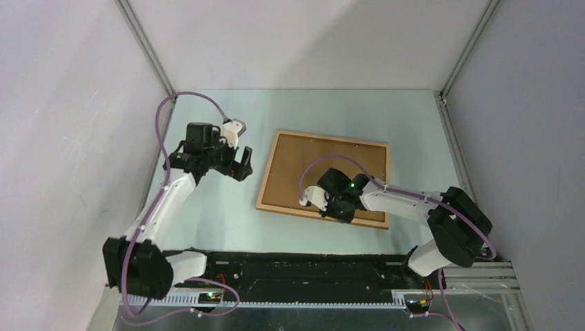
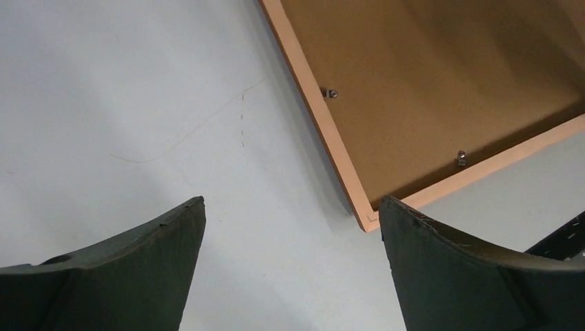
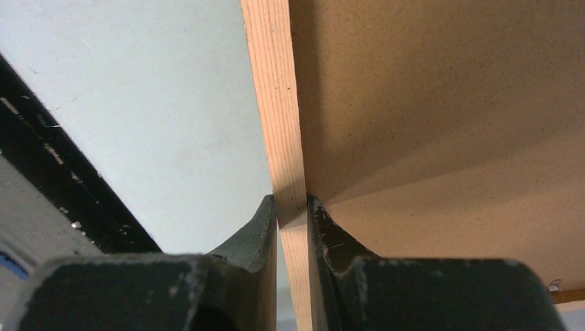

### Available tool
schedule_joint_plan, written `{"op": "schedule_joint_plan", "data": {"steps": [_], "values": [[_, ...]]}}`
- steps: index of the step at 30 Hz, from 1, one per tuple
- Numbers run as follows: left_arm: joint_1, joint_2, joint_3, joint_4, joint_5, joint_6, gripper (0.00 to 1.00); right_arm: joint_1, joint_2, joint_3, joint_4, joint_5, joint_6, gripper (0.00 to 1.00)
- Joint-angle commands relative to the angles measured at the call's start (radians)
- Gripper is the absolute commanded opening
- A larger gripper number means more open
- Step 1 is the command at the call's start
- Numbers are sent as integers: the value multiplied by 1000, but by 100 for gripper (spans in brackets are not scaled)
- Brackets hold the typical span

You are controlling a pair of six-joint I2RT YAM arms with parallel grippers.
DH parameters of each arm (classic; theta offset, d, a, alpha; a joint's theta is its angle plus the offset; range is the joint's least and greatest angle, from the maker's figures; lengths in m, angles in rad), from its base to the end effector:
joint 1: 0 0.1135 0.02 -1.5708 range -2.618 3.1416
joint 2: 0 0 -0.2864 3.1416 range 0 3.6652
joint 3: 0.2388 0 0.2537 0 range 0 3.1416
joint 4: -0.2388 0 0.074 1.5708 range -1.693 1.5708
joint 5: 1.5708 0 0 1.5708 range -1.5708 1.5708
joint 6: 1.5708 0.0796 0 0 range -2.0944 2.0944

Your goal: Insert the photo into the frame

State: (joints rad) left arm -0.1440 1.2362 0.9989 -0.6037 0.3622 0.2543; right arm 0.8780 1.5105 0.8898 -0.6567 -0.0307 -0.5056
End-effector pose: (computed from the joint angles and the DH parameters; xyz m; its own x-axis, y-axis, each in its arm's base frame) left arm 0.2717 -0.0679 0.2738 -0.6213 0.3278 -0.7117 0.5417 0.8360 -0.0879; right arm 0.1786 0.2190 0.1578 -0.1597 -0.9503 -0.2673 -0.9740 0.1958 -0.1144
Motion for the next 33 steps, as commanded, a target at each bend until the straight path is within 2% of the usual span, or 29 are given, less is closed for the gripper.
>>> {"op": "schedule_joint_plan", "data": {"steps": [1, 4, 9, 13, 20, 24, 28, 33], "values": [[-40, -144, -12, 42, -17, 68, 100, -28, -66, 109, -88, -51, -20, 0], [-92, -213, -22, 41, -63, 85, 100, -43, -73, 167, -134, -88, -39, 0], [-308, -334, -27, 41, -199, 178, 100, -91, -73, 288, -251, -164, -64, 0], [-473, -350, -4, 41, -294, 244, 99, -144, -62, 419, -358, -243, -96, 0], [-694, -244, 68, 48, -336, 408, 99, -250, -4, 687, -573, -381, -135, 0], [-771, -136, 141, 60, -358, 497, 97, -299, 41, 800, -666, -465, -150, 0], [-797, -33, 187, 99, -418, 570, 95, -331, 74, 861, -726, -513, -159, 0], [-804, 80, 231, 110, -415, 607, 91, -377, 85, 897, -774, -585, -174, 0]]}}
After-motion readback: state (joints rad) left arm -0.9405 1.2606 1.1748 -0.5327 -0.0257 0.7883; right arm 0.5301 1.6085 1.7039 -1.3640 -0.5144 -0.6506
